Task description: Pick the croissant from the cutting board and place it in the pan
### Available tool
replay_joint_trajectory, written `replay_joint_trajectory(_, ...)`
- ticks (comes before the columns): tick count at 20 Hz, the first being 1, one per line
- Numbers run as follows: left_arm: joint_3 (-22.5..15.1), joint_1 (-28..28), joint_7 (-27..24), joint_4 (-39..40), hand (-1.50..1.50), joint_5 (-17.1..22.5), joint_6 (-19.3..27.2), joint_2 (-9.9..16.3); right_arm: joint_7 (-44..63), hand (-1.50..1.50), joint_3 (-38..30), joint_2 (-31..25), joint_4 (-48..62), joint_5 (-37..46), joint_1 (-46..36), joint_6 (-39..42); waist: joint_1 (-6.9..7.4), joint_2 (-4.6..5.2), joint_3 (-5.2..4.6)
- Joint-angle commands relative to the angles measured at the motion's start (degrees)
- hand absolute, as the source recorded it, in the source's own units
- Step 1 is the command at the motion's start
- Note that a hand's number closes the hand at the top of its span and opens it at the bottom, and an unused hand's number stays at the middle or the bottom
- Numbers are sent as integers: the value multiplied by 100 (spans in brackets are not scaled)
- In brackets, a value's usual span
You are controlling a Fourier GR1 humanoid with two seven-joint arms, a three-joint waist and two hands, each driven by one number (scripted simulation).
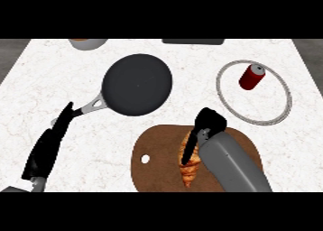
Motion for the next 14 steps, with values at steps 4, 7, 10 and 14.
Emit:
replay_joint_trajectory(4, 75, 58, 68, -161, 0, -8, -24, 70, 1364, -150, 224, 87, 535, -100, -162, -42, -2, 38, 16)
replay_joint_trajectory(7, -55, 140, 135, -202, 0, -67, 19, -45, 1364, -150, 365, 87, 587, -146, -2, -171, -57, 31, 19)
replay_joint_trajectory(10, 96, 27, 212, -168, 0, -17, -24, 37, 1365, -150, 421, 86, 783, -183, -221, -253, -42, 40, 19)
replay_joint_trajectory(14, 84, 121, 262, -249, 0, -38, 6, 4, 1365, -150, 468, 86, 831, -219, -173, -295, -92, 30, 19)
